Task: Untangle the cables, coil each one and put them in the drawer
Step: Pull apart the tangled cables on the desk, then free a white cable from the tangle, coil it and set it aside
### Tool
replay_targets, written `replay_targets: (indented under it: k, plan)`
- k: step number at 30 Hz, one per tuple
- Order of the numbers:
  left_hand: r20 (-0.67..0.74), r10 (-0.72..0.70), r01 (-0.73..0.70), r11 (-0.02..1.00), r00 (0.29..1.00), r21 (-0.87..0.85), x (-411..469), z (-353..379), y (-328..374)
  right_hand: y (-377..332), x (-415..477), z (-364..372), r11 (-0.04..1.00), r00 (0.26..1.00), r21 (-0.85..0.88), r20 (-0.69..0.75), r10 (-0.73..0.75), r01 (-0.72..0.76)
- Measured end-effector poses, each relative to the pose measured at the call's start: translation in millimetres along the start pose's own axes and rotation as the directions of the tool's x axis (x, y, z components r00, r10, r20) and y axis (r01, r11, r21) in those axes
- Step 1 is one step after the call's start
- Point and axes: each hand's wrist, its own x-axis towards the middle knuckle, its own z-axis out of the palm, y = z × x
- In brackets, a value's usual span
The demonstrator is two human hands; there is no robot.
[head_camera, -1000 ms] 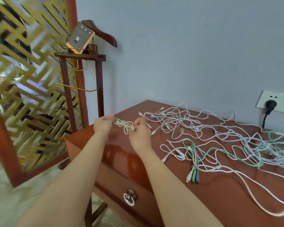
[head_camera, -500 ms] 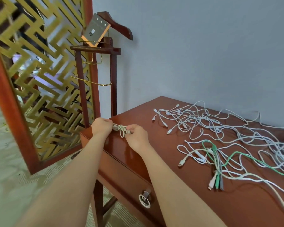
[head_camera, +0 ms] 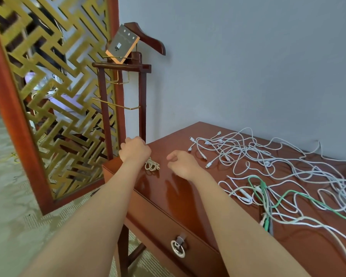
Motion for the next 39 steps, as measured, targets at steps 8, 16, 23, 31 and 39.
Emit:
replay_targets:
  k: [8, 16, 23, 31, 39]
  plan:
    - [0.261, 0.283, -0.285, 0.958, 0.923, -0.031, -32, 3, 69, 34, -28, -71, 0.962, 0.996, -0.257, -0.035, 0.080, -0.086]
    - [0.550, 0.428, -0.471, 0.879, 0.717, -0.069, -82, 21, 143, 72, -64, -124, 0.915, 0.975, -0.341, -0.127, 0.180, -0.213]
    - [0.678, 0.431, -0.540, 0.840, 0.595, -0.060, -112, 45, 166, 97, -91, -138, 0.856, 0.952, -0.417, -0.133, 0.276, -0.306]
    - [0.689, 0.419, -0.619, 0.784, 0.591, 0.054, -122, 69, 165, 116, -103, -125, 0.835, 0.940, -0.432, -0.129, 0.315, -0.339]
    - [0.587, 0.594, -0.542, 0.789, 0.550, -0.290, -125, 46, 191, 126, -114, -156, 0.978, 0.913, 0.061, -0.352, 0.208, -0.199]
